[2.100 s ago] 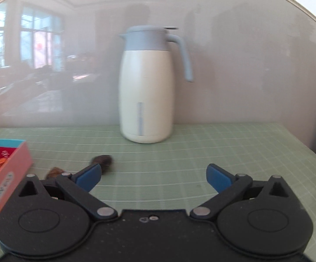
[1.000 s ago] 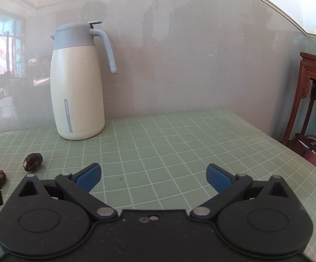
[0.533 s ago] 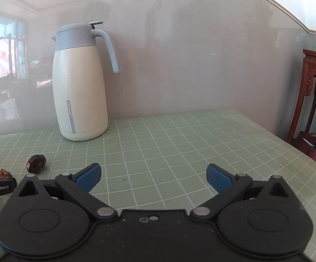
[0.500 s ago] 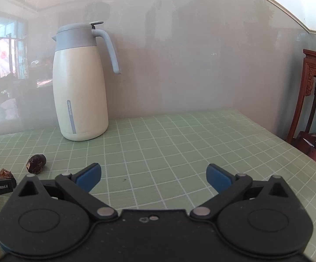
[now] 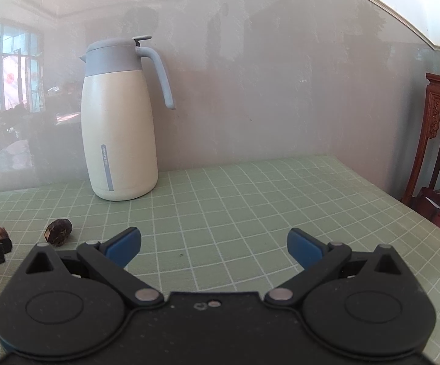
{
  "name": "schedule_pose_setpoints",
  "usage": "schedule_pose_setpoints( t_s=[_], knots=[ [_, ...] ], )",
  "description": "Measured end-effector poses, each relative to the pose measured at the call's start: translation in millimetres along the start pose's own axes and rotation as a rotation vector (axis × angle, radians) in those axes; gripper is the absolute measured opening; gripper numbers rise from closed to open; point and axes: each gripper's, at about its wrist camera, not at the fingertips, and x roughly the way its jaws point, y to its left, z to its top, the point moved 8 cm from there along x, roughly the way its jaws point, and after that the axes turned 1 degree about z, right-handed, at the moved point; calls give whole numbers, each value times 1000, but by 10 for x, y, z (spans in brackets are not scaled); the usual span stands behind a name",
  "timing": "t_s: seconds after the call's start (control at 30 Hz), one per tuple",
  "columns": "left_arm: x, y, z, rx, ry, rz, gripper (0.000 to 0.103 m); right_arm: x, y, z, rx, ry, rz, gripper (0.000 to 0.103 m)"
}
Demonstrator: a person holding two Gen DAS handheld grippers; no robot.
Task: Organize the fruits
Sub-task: 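Close the left tool on the brown kiwi and carry it over the box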
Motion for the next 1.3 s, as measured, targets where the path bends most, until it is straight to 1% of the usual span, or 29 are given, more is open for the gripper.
schedule_pose_setpoints(
  t_s=[0.17,0.37,0.57,0.7,0.83,0.93,1.1,1.23,1.3],
  knots=[
    [-249,257,96,-14,-62,46,44,-19,47,-3,-10,-2,9,103],
    [-382,723,137,-66,-81,134,44,-32,160,8,-25,-8,16,103],
    [-408,1227,49,-148,-44,224,45,-37,378,17,-45,-9,44,103],
    [-380,1497,3,-196,-16,262,45,-41,558,22,-68,-13,68,103],
    [-301,1743,-88,-270,38,277,45,-47,683,22,-86,-16,83,103],
    [-274,1832,-128,-292,57,288,45,-52,746,22,-91,-17,90,103],
    [-190,1941,-205,-326,111,281,45,-68,819,23,-99,-20,98,103],
    [-171,1951,-270,-342,142,271,45,-91,860,20,-104,-22,104,103],
    [-172,1950,-274,-335,145,274,45,-89,878,24,-108,-23,104,103]
  ],
)
